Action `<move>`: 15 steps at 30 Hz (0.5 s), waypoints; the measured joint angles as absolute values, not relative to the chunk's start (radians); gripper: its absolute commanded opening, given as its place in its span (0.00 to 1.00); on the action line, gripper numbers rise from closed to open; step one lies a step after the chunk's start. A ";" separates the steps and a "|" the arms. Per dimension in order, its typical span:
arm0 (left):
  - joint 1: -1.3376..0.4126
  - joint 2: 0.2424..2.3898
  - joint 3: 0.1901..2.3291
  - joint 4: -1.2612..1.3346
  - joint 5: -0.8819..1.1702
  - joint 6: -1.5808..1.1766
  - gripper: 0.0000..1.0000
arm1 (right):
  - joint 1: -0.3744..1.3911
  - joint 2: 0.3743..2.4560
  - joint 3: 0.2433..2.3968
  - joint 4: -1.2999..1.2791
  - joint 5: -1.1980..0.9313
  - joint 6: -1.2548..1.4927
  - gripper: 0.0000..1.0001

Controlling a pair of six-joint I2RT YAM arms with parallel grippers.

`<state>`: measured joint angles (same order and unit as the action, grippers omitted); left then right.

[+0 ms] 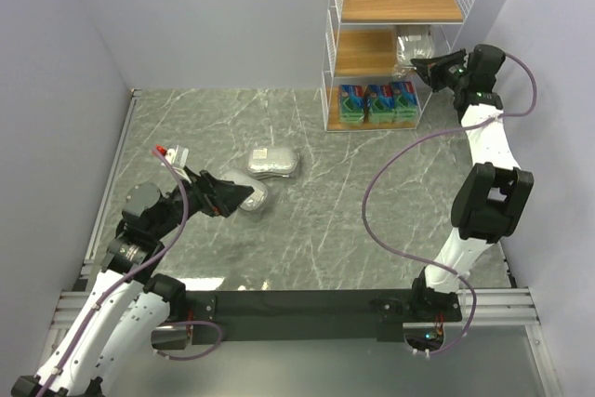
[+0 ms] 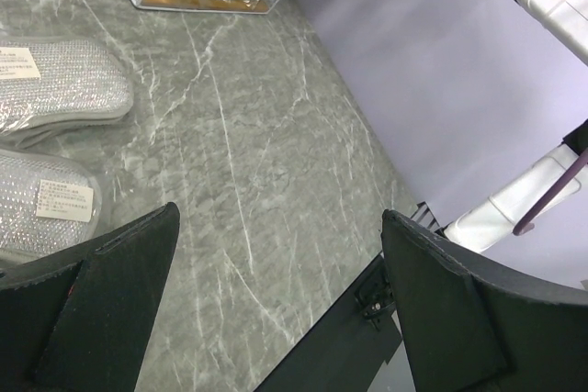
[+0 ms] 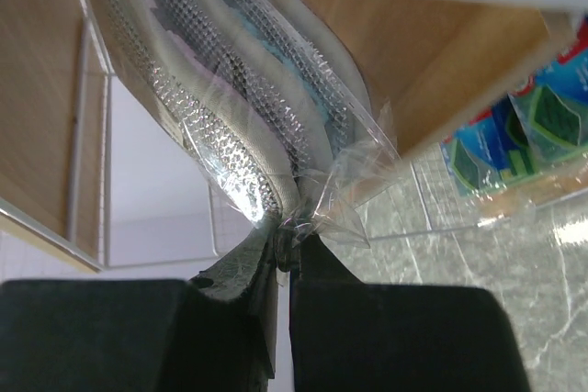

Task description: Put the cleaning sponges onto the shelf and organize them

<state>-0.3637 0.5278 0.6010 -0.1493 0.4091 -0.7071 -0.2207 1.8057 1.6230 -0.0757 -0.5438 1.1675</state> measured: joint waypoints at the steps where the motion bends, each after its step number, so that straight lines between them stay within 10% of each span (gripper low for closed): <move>1: -0.364 0.528 0.601 -0.149 0.409 -0.707 0.99 | -0.222 1.813 1.637 -0.081 -0.543 1.168 0.00; 15: -0.364 0.534 0.601 -0.148 0.410 -0.707 0.99 | -0.241 1.852 1.674 -0.140 -0.543 1.171 0.17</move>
